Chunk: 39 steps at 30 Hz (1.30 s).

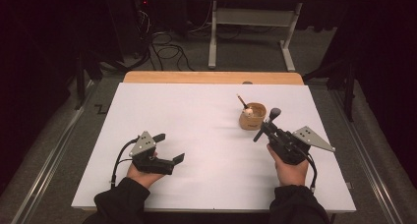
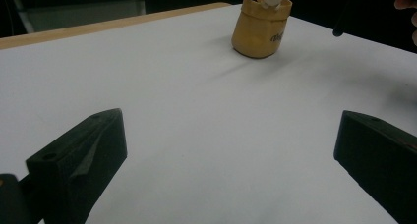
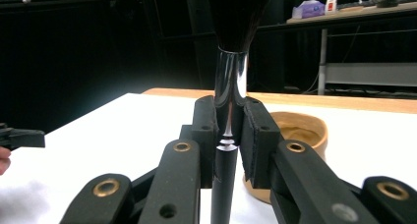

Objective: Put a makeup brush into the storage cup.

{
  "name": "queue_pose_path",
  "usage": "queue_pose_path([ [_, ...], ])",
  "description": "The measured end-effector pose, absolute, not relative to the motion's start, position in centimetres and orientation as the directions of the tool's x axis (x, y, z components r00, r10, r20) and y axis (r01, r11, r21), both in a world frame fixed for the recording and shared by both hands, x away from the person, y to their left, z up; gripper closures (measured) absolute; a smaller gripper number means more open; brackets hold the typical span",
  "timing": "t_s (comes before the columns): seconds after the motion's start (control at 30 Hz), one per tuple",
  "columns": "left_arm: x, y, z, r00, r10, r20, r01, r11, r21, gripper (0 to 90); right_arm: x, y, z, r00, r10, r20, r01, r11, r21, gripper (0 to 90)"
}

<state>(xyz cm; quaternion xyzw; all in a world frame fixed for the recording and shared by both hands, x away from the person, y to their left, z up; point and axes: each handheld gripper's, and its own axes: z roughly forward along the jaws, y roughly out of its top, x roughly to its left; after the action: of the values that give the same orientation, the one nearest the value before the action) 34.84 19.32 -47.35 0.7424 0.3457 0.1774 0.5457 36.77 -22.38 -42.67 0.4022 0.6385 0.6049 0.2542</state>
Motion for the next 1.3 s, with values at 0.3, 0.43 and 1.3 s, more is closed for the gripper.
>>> queue_pose_path([
  [0.3, 34.8, 19.4, -47.3, 0.698, 0.707, -0.116, 0.319, -0.161, 0.934, 0.1, 36.7, -23.6, -42.5, -0.514, 0.844, 0.152, 0.194, -0.058, 0.979, 79.6],
  [0.43, 34.9, 19.4, -47.3, 0.699, 0.705, -0.119, 0.319, -0.159, 0.934, 0.1, 36.8, -24.0, -42.6, -0.497, 0.856, 0.143, 0.19, -0.053, 0.98, 79.6],
  [1.3, 34.7, 19.5, -47.1, 0.707, 0.694, -0.136, 0.32, -0.143, 0.937, 0.3, 39.4, -21.8, -38.8, -0.456, 0.889, 0.053, 0.152, 0.019, 0.988, 79.7],
])
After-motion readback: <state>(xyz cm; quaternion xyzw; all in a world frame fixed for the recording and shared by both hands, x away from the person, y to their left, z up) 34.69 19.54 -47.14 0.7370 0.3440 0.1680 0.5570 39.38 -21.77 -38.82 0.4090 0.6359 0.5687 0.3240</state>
